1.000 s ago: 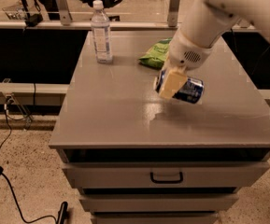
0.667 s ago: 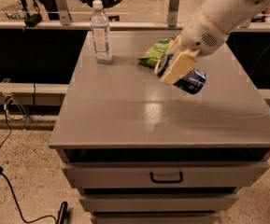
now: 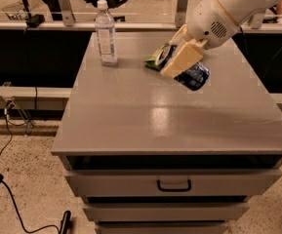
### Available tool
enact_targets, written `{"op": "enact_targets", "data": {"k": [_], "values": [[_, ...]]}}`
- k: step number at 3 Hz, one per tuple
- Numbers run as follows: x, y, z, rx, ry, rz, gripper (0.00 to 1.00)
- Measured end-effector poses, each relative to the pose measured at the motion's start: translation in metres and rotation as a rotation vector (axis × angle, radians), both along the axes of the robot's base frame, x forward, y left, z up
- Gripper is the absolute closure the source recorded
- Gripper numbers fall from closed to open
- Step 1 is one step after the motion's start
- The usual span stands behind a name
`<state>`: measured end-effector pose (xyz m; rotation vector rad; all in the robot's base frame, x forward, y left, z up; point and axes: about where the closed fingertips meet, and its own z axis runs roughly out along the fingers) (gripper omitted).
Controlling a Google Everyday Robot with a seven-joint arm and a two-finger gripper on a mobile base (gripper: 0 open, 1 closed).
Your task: Place pepsi can upright
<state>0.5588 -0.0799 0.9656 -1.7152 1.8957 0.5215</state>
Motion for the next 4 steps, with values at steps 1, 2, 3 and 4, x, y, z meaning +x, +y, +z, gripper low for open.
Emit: {"op": "enact_targets", "data": {"k": [1,2,3,4], "values": [[0.0017,0.0021,0.0003,0.101,-0.04,0.019,1.0],[0.005,0.0008,-0.0017,0.324,-0.08,0.053,1.0],[0.0022,-0.0018,0.0023,0.559,-0.094,0.085,1.0],[0.0004,-0.0047,0.0043,0.727,-0.082,0.114,1.0]]}}
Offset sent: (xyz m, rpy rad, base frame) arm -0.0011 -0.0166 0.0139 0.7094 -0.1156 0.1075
